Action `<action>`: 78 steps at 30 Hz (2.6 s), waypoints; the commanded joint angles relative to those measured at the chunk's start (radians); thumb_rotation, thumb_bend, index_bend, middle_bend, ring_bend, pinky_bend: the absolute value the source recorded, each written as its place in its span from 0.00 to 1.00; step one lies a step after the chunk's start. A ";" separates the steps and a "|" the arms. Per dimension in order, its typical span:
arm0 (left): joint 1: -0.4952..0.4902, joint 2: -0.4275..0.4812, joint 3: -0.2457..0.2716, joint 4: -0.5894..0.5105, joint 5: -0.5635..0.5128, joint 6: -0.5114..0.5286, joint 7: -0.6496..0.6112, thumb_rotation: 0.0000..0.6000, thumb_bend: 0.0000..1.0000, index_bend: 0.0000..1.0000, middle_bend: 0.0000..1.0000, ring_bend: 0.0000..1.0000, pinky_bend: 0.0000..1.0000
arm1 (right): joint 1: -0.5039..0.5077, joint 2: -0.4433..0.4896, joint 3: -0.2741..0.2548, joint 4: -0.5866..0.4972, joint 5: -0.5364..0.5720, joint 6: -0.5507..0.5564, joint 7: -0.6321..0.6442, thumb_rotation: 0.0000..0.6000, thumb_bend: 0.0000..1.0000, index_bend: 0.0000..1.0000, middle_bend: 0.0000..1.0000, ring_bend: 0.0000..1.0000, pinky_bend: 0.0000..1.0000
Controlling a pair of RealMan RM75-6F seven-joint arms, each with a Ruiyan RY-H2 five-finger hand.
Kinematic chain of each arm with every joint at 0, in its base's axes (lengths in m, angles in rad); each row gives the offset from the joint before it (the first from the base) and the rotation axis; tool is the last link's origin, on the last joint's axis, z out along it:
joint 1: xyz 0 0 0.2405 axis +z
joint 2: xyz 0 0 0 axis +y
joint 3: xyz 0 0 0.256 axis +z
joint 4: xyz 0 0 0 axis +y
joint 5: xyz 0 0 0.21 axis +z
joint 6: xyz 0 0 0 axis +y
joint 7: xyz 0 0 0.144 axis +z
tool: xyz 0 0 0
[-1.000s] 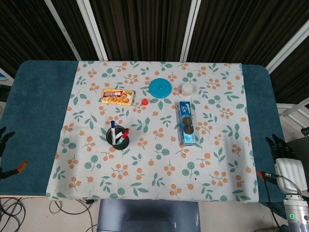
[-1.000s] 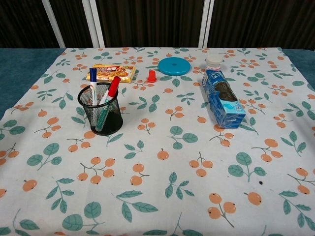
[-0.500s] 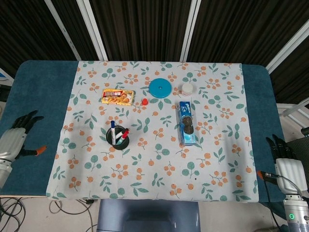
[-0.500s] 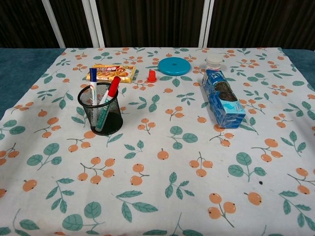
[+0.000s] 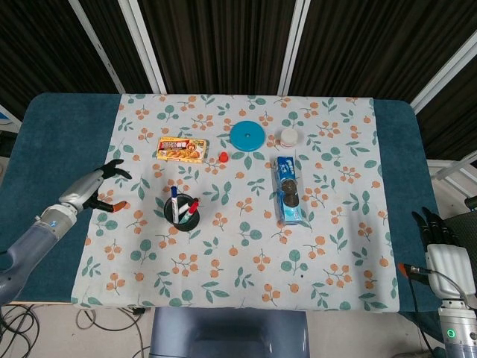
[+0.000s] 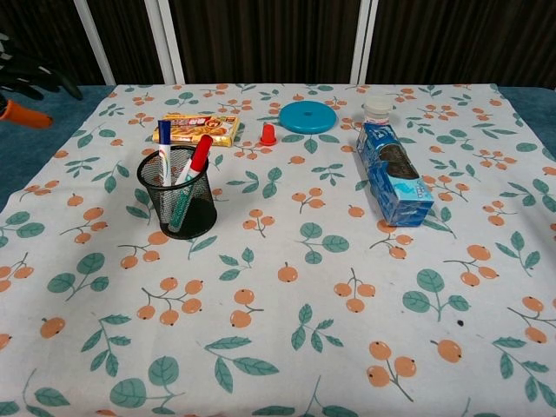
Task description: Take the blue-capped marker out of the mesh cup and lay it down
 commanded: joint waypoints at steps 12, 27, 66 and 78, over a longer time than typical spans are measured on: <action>-0.116 -0.145 0.004 0.054 -0.187 -0.015 0.075 1.00 0.32 0.37 0.00 0.00 0.00 | 0.000 0.004 0.001 -0.002 0.003 -0.003 0.011 1.00 0.11 0.10 0.01 0.06 0.17; -0.156 -0.207 0.022 0.074 -0.298 0.002 0.136 1.00 0.32 0.39 0.00 0.00 0.00 | -0.001 0.006 0.002 -0.004 0.005 -0.004 0.016 1.00 0.11 0.10 0.01 0.06 0.17; -0.191 -0.276 0.023 0.100 -0.374 0.008 0.196 1.00 0.35 0.45 0.00 0.00 0.00 | -0.002 0.008 0.001 -0.003 0.002 -0.002 0.018 1.00 0.11 0.09 0.01 0.06 0.17; -0.202 -0.278 0.027 0.099 -0.395 0.010 0.214 1.00 0.36 0.46 0.00 0.00 0.00 | -0.002 0.009 0.000 -0.002 0.001 -0.002 0.021 1.00 0.11 0.09 0.01 0.06 0.17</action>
